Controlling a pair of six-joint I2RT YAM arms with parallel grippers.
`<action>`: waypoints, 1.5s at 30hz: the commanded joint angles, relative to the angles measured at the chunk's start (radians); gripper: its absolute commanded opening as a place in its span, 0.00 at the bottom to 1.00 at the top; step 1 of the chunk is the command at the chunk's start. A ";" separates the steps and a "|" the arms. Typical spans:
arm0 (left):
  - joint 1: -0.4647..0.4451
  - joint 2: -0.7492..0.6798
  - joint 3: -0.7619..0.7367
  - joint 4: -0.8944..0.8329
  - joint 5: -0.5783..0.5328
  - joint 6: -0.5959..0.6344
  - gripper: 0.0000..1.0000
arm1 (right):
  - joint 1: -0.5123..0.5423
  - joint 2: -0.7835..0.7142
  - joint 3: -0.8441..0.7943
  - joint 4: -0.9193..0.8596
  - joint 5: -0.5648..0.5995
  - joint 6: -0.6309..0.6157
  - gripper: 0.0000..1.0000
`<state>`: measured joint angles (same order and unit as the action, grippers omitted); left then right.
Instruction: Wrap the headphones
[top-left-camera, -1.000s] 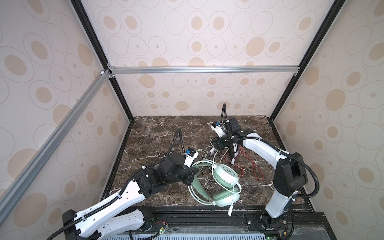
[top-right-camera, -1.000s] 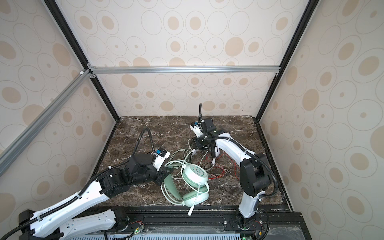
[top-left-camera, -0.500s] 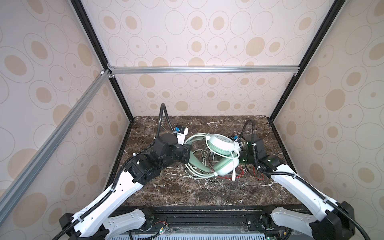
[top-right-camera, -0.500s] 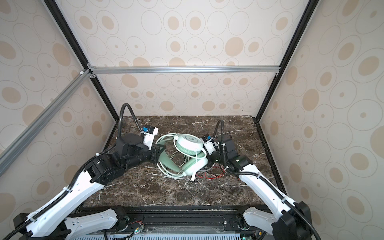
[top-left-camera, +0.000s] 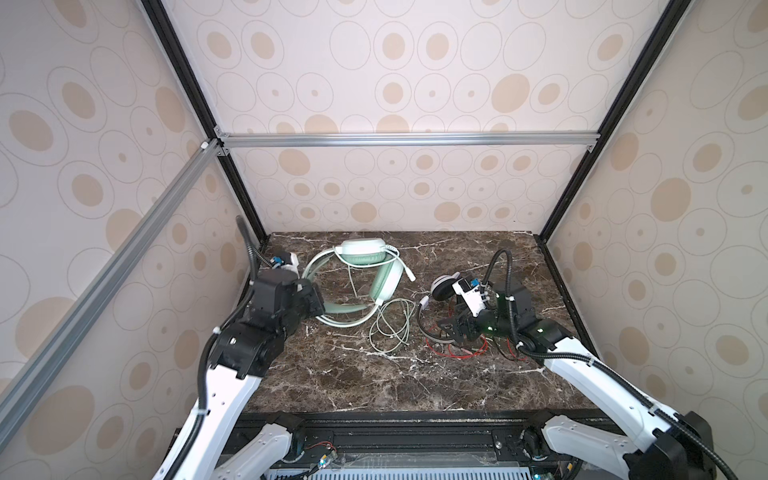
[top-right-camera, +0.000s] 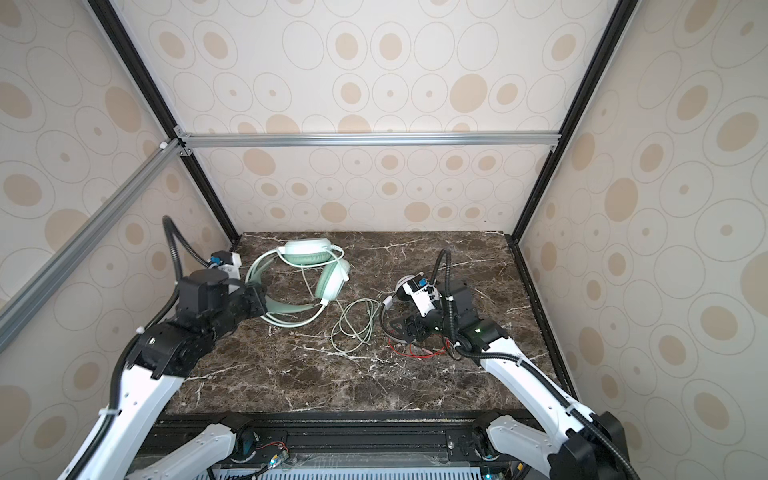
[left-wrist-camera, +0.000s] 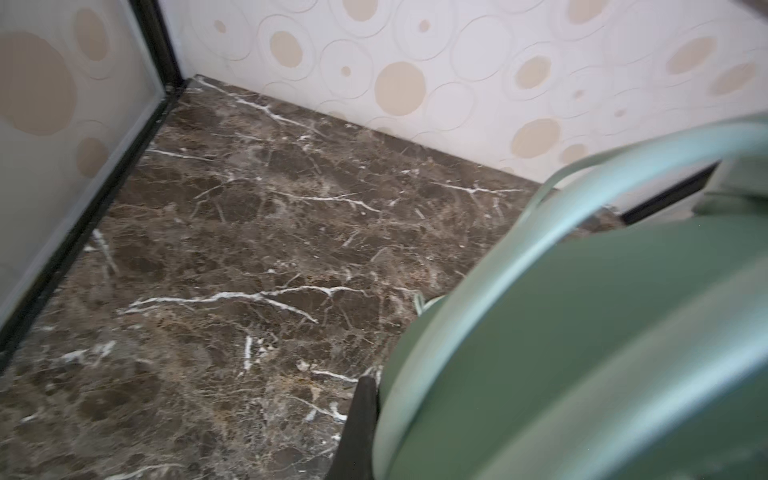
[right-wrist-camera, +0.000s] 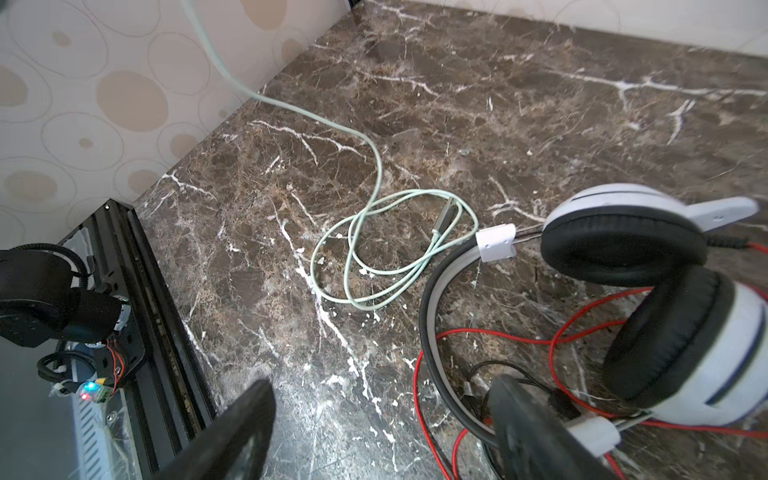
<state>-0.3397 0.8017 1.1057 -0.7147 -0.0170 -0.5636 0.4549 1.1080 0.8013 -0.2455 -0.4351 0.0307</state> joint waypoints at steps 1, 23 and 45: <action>-0.019 -0.109 -0.066 0.213 0.300 -0.076 0.00 | -0.001 0.055 0.005 0.061 -0.051 0.024 0.83; -0.130 0.260 0.223 0.218 0.027 0.011 0.00 | 0.145 0.261 -0.017 0.294 0.006 0.131 0.74; -0.110 0.217 0.223 0.164 -0.019 0.025 0.00 | 0.236 0.576 0.085 0.410 0.167 0.246 0.49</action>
<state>-0.4595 1.0492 1.2747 -0.6022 -0.0399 -0.5262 0.6792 1.6608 0.8589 0.1223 -0.2905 0.2646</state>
